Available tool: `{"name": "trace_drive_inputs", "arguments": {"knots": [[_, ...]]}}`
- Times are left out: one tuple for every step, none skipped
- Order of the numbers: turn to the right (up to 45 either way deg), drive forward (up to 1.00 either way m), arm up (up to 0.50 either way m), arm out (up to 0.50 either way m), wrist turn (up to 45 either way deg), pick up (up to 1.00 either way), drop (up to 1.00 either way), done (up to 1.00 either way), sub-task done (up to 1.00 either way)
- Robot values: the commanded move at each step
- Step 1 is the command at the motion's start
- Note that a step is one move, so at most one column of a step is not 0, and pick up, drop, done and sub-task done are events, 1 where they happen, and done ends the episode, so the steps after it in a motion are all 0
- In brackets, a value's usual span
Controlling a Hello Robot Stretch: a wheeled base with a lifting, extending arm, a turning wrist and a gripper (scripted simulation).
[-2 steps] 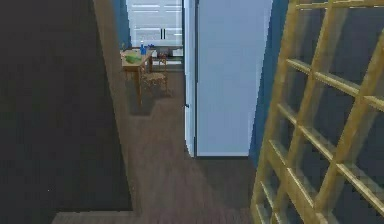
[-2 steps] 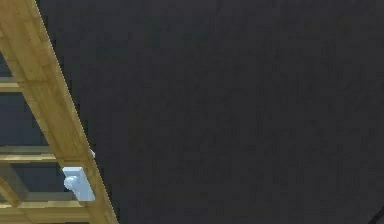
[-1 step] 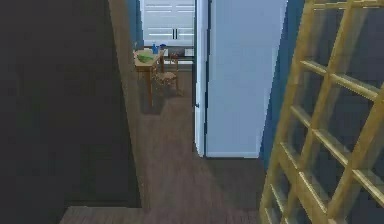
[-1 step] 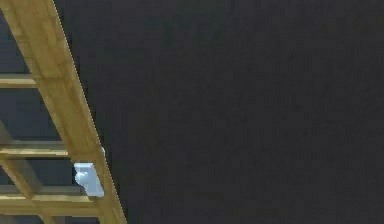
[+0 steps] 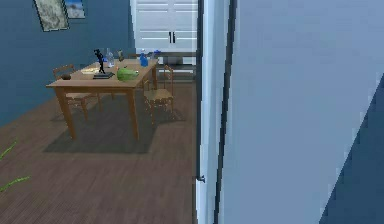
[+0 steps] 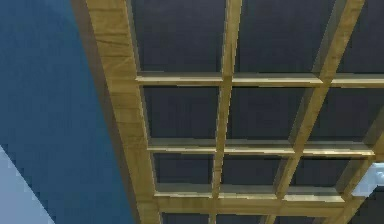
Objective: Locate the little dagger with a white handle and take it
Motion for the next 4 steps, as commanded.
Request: {"name": "trace_drive_inputs", "arguments": {"knots": [[-3.0, 0.0, 0.0, 0.0, 0.0, 0.0, 0.0, 0.0, 0.0], [0.0, 0.3, 0.0, 0.0, 0.0, 0.0, 0.0, 0.0, 0.0], [-33.0, 0.0, 0.0, 0.0, 0.0, 0.0, 0.0, 0.0, 0.0], [0.0, 0.95, 0.0, 0.0, 0.0, 0.0, 0.0, 0.0, 0.0]]}}
